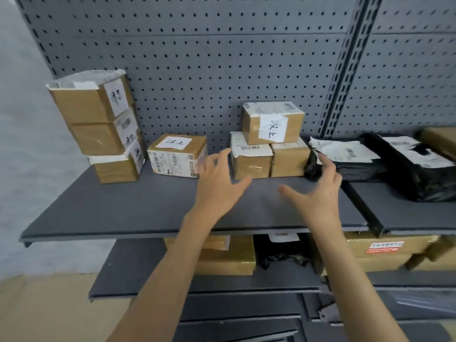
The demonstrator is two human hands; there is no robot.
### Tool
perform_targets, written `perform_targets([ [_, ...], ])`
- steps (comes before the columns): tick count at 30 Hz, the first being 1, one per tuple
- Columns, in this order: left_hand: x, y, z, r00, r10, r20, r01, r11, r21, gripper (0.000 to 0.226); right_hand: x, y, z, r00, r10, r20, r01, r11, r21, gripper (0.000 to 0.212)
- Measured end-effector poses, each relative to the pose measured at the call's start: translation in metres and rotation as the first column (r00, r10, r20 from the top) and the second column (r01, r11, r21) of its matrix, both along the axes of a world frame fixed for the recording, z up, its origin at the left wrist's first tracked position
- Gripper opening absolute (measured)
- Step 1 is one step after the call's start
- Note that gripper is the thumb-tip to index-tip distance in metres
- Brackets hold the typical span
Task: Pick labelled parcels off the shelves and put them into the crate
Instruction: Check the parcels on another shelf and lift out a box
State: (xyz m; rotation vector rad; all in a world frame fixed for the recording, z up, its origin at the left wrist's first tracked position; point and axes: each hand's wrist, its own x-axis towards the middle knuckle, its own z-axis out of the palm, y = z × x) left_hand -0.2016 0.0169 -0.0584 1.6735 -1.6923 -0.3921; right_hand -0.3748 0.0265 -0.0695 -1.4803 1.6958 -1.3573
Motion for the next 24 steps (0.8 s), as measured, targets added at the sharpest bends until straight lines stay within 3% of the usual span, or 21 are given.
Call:
perform_targets([
  [6, -0.039, -0.073, 0.002, 0.998, -0.025, -0.058, 0.023, 0.999, -0.03, 0.083, -0.03, -0.07, 0.009, 1.0, 0.013, 0.028, -0.011, 0.999, -0.046, 0.092],
  [15, -0.054, -0.146, 0.002, 0.947, 0.138, -0.29, -0.143, 0.99, 0.006, 0.102, -0.042, -0.174, 0.006, 0.965, 0.25, 0.083, -0.251, 0.968, -0.008, 0.1],
  [24, -0.051, -0.156, -0.006, 0.943, 0.175, -0.283, -0.191, 0.981, -0.031, 0.062, -0.041, -0.195, -0.004, 0.924, 0.367, 0.105, -0.371, 0.928, 0.025, 0.075],
])
